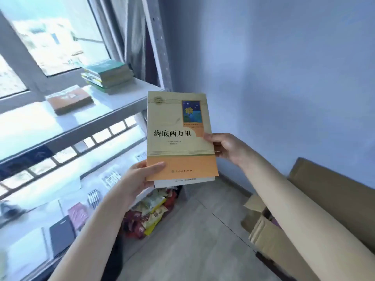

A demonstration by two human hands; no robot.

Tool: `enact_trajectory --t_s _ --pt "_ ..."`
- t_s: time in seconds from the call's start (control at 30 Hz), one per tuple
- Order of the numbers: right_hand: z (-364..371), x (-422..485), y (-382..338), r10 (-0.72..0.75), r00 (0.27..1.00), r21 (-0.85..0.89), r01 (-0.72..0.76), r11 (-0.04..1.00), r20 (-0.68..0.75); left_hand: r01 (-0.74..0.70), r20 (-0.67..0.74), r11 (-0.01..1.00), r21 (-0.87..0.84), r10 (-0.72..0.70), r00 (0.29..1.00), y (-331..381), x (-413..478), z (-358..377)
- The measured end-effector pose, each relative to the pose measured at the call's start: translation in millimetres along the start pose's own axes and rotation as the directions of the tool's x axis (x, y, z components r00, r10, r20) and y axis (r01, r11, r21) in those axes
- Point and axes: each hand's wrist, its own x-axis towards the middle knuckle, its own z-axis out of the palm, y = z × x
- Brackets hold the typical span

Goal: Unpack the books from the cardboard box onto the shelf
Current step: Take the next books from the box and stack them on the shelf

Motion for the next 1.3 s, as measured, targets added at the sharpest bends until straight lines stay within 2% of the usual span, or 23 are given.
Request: enact_trajectory --t_s 0.13,0.3,0.43,0.57,0.7,0.8,0.9,1.03,1.3 --pt "101 43 -51 -0.045 0.990 -0.047 0.052 0.998 0.131 -0.099 -0.139 0.995 -0.012 0.096 0.986 39 -29 -86" --pt "198 114 -91 -0.113 0.960 -0.041 0.127 0.991 0.258 -0.154 -0.280 0.988 -0.008 0.145 0.949 69 -19 -175" --pt "251 190 -116 -0.179 0.901 -0.061 0.221 0.973 0.396 -0.194 -0.367 0.980 -0.033 0.169 0.915 91 17 -237" --pt "292 263 -140 -0.202 0.824 -0.066 0.278 0.958 0.529 -0.205 -0.511 0.978 -0.021 0.166 0.844 113 58 -287" --pt "324 315 -157 -0.251 0.755 -0.049 0.351 0.935 0.606 -0.205 -0.562 0.971 0.120 0.237 0.793 126 87 -326" --pt "343 343 -165 -0.275 0.714 -0.043 0.392 0.919 0.644 -0.179 -0.635 0.960 0.215 0.277 0.721 128 110 -351" --pt "352 358 -165 -0.283 0.676 -0.067 0.442 0.895 0.681 -0.178 -0.667 0.959 0.220 0.282 0.690 122 129 -367" --pt "353 374 -156 -0.270 0.650 -0.081 0.456 0.886 0.710 -0.198 -0.661 0.959 0.201 0.282 0.696 107 141 -375" --pt "357 379 -148 -0.313 0.669 -0.067 0.477 0.876 0.674 -0.290 -0.574 0.945 0.152 0.323 0.753 96 140 -391"
